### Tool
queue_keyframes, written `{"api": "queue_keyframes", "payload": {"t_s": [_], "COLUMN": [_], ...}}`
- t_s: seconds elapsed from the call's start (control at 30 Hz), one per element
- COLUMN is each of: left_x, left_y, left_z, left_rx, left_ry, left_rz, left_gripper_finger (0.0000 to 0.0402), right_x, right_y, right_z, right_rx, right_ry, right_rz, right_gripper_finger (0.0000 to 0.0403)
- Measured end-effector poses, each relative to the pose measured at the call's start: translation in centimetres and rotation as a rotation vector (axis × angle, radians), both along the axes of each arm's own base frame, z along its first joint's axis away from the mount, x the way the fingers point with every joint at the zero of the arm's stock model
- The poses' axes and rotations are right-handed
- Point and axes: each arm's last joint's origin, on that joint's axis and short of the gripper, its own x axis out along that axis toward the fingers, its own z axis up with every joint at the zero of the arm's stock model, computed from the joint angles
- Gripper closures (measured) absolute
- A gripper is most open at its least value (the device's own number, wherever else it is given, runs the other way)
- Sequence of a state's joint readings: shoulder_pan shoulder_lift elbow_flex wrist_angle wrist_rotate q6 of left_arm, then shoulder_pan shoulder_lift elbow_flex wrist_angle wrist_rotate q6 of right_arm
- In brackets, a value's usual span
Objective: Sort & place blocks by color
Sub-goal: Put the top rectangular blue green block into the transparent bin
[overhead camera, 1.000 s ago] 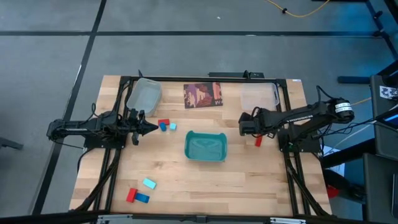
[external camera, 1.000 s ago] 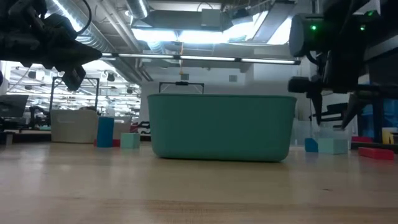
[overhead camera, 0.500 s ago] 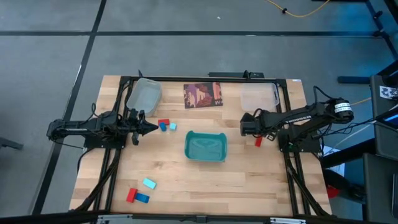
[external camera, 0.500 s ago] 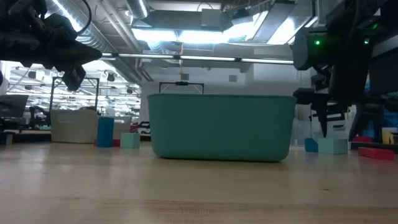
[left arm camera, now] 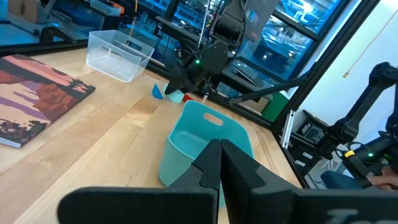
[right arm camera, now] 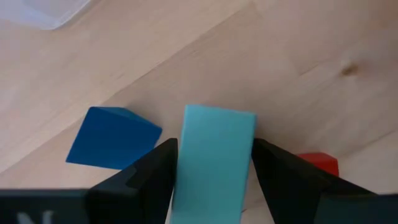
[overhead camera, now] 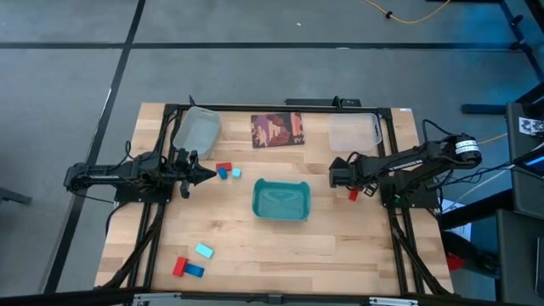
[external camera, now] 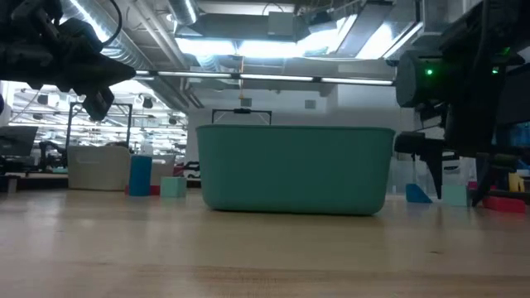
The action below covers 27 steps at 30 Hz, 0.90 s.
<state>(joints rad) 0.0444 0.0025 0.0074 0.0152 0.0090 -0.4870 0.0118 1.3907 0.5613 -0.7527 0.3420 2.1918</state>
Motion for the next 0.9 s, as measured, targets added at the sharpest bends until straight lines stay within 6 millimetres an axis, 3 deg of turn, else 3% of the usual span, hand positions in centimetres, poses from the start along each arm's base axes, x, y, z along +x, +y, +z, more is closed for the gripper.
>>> {"api": "queue_keyframes", "payload": {"t_s": [0.3, 0.53, 0.67, 0.77, 0.9], "left_x": [0.0, 0.0, 0.0, 0.0, 0.0], "left_y": [0.0, 0.0, 0.0, 0.0, 0.0], "left_z": [0.0, 0.0, 0.0, 0.0, 0.0], "left_rx": [0.0, 0.0, 0.0, 0.0, 0.0], "left_ry": [0.0, 0.0, 0.0, 0.0, 0.0], "left_rz": [0.0, 0.0, 0.0, 0.0, 0.0], "left_gripper_finger": [0.0401, 0.0401, 0.0401, 0.0401, 0.0401], "right_x": [0.0, -0.1, -0.2, -0.2, 0.0], "right_y": [0.0, 0.0, 0.0, 0.1, 0.5], "right_z": [0.0, 0.1, 0.3, 1.4, 4.6], "right_rx": [0.001, 0.004, 0.007, -0.007, -0.081], "right_ry": [0.002, 0.01, 0.0, -0.006, 0.01], "right_rz": [0.003, 0.027, 0.06, 0.138, 0.311], "right_gripper_finger": [0.019, 0.0264, 0.0263, 0.0263, 0.0263]}}
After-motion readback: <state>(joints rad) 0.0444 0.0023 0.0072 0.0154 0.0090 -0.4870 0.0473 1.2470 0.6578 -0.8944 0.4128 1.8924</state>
